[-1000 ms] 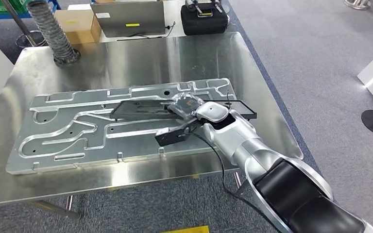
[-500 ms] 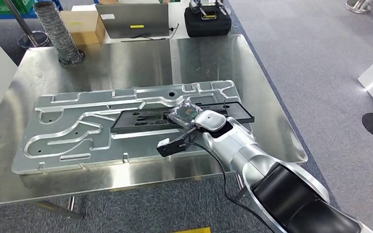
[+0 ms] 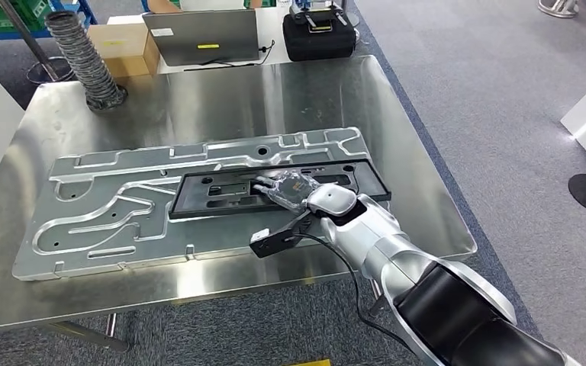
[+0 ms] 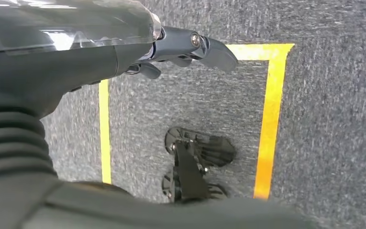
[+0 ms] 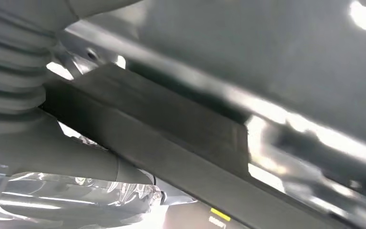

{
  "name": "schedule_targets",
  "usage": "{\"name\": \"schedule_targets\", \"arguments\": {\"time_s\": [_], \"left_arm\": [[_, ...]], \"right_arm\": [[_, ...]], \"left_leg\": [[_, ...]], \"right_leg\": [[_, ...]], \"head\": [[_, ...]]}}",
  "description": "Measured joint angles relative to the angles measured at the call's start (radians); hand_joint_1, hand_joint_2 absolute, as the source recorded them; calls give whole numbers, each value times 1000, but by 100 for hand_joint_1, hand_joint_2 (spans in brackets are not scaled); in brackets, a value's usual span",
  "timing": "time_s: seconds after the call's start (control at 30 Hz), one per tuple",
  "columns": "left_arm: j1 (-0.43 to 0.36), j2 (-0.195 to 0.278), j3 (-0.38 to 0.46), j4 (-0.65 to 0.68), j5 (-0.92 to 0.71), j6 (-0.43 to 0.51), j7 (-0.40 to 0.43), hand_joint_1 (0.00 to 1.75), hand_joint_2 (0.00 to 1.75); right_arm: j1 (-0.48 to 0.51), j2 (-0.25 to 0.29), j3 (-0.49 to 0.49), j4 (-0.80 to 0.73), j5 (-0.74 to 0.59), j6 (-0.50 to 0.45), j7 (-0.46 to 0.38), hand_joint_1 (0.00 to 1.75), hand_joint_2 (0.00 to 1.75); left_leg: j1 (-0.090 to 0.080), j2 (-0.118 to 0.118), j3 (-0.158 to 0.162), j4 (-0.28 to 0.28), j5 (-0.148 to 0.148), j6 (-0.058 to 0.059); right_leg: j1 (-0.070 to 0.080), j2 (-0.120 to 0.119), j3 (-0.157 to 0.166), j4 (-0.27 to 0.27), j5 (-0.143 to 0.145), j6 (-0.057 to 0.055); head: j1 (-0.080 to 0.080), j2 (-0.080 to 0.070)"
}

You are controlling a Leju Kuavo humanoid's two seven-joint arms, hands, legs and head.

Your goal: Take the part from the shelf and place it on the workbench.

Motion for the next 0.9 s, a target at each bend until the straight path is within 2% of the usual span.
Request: {"name": "schedule_targets", "arguments": {"time_s": [0.1, 0.13, 0.2, 0.27, 0.3, 0.33, 0.37, 0.43, 0.47, 0.5, 0.57, 0.6, 0.67, 0.7, 0.77, 0.8, 0.83, 0.87, 0.9], "left_arm": [[0, -1, -2, 0, 0, 1, 3, 0, 0], [-1, -1, -3, 0, 0, 1, 3, 0, 0], [-2, -2, -3, 0, 0, 0, 5, 0, 0], [-2, -2, -3, 0, 0, -2, 8, 0, 0], [-1, -2, -3, 0, 0, -4, 9, 0, 0], [-1, -2, -3, 0, 1, -5, 10, 0, 0], [0, -2, -3, 0, 1, -5, 11, 0, 0], [-1, -3, -4, 0, 1, -5, 11, 0, 0], [-1, -4, -4, 0, 1, -5, 11, 0, 0], [-1, -5, -4, 0, 1, -6, 11, 0, 0], [-1, -6, -3, 0, 1, -5, 11, 0, 0], [0, -5, -3, 0, 1, -5, 12, 0, 0], [0, -4, -3, 0, 3, -5, 11, 0, 0], [1, -4, -3, 0, 4, -5, 11, 0, 0], [3, -3, -3, 0, 8, -5, 11, 0, 0], [6, -2, -3, 0, 11, -4, 10, 0, 0], [10, -1, -3, 0, 15, -3, 8, 0, 0], [15, 1, -3, 0, 19, -3, 6, 0, 0], [19, 3, -2, 0, 24, -2, 3, 0, 0]], "right_arm": [[2, -2, -3, 0, -25, -22, -24, 0, 0], [2, -2, -4, 0, -33, -26, -31, 0, 0], [5, -3, -13, -4, -75, -40, -66, 0, 0], [19, -3, -46, -20, -169, -60, -144, 0, 0], [31, -3, -70, -38, -228, -64, -187, 0, 0], [42, -4, -97, -62, -288, -66, -228, 0, 0], [51, -5, -121, -87, -335, -64, -255, 0, 0], [58, -7, -155, -134, -382, -61, -279, 0, 0], [59, -8, -168, -151, -389, -60, -283, 0, 0], [60, -9, -178, -164, -392, -60, -285, 0, 0], [67, -12, -190, -188, -417, -63, -286, 0, 0], [75, -16, -193, -211, -452, -68, -286, 0, 0], [97, -29, -194, -280, -557, -92, -287, 0, 0], [110, -41, -194, -326, -613, -106, -287, 0, 0], [145, -77, -196, -428, -706, -124, -288, 0, 0], [173, -102, -200, -487, -746, -129, -288, 0, 0], [204, -127, -208, -549, -783, -136, -288, 0, 0], [236, -151, -219, -612, -815, -148, -288, 0, 0], [267, -174, -235, -679, -841, -164, -288, 0, 0]], "left_leg": [[-2, -1, 0, -4, 2, 20], [-1, 0, 0, -6, 4, 26], [2, 1, 0, -8, 7, 33], [1, 1, -2, -8, 7, 35], [1, 1, -2, -8, 7, 35], [1, 1, -2, -8, 7, 35], [0, 0, -1, -8, 7, 34], [-2, -1, 0, -8, 6, 33], [-3, -1, 0, -8, 6, 30], [-4, -1, 0, -9, 5, 26], [-4, -1, 0, -12, 6, 16], [-4, 0, 1, -14, 5, 11], [-5, 0, -9, 14, -19, 3], [-4, 0, -28, 59, -46, 0], [-3, 1, -88, 191, -109, -4], [-3, 1, -112, 241, -125, -6], [-2, 1, -122, 260, -122, -7], [-2, 1, -111, 237, -100, -8], [0, 1, -83, 180, -65, -8]], "right_leg": [[-1, 2, -3, 3, -2, 16], [-2, 1, -8, 16, -12, 22], [-6, -1, -46, 101, -63, 32], [-8, -2, -110, 235, -122, 39], [-9, -2, -132, 278, -132, 40], [-9, -2, -137, 285, -123, 38], [-8, -2, -121, 250, -97, 35], [-3, -2, -52, 107, -30, 21], [0, -2, -24, 46, -9, 14], [4, -3, -7, 9, 0, 9], [8, -3, -3, -5, 1, 2], [5, -3, 0, -11, 4, -2], [-2, -4, 9, -27, 11, -11], [-5, -5, 13, -33, 14, -14], [-4, -8, 15, -34, 13, -17], [-3, -9, 15, -33, 11, -18], [-3, -10, 15, -31, 10, -17], [-3, -10, 15, -27, 7, -15], [-4, -9, 15, -22, 2, -12]], "head": [[0, 0], [0, 0], [0, 0], [0, 0], [0, 0], [0, 0], [0, 0], [0, 0], [0, 0], [0, 0], [0, 0], [0, 0], [0, 0], [0, 0], [0, 0], [0, 0], [0, 0], [0, 0], [0, 0]]}}
